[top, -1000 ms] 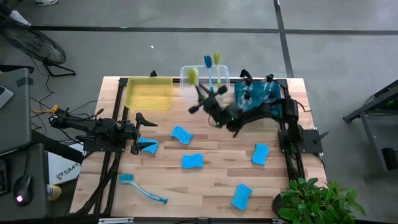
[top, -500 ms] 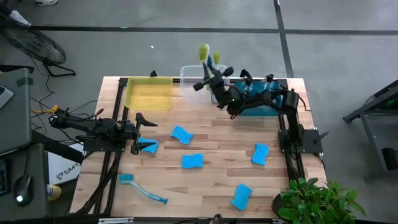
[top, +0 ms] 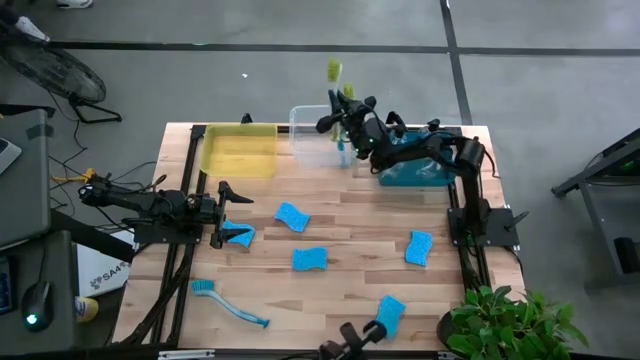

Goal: Pick & Place Kitchen Sink Supplies
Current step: Put the green dish brush into the transparent container

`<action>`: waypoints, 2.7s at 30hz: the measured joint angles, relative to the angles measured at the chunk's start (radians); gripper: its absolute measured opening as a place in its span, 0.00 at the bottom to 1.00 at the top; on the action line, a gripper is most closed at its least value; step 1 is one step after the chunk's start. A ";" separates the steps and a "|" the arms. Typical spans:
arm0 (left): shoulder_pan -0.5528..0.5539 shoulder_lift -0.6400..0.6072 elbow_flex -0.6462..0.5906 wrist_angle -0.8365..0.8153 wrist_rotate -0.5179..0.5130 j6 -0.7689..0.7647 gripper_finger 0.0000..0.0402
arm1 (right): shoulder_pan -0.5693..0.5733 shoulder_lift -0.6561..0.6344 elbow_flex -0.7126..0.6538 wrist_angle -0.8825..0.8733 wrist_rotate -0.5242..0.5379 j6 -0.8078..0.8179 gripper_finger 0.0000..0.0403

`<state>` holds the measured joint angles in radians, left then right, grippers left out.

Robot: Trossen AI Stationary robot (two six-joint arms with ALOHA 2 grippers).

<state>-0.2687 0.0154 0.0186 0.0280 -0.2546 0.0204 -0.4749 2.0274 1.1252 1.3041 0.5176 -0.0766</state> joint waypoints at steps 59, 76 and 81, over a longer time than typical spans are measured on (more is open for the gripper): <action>0.000 0.000 0.000 0.000 0.000 0.000 0.95 | 0.013 0.055 0.149 -0.388 -0.079 0.204 0.31; 0.000 0.000 0.000 0.000 0.000 0.000 0.95 | 0.018 0.055 0.149 -0.434 -0.209 0.248 0.31; 0.000 0.000 0.000 0.000 0.000 0.000 0.95 | 0.018 0.040 0.149 -0.515 -0.264 0.287 0.31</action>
<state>-0.2687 0.0151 0.0188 0.0280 -0.2546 0.0200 -0.4572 2.0669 1.2739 0.7892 0.2539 0.2108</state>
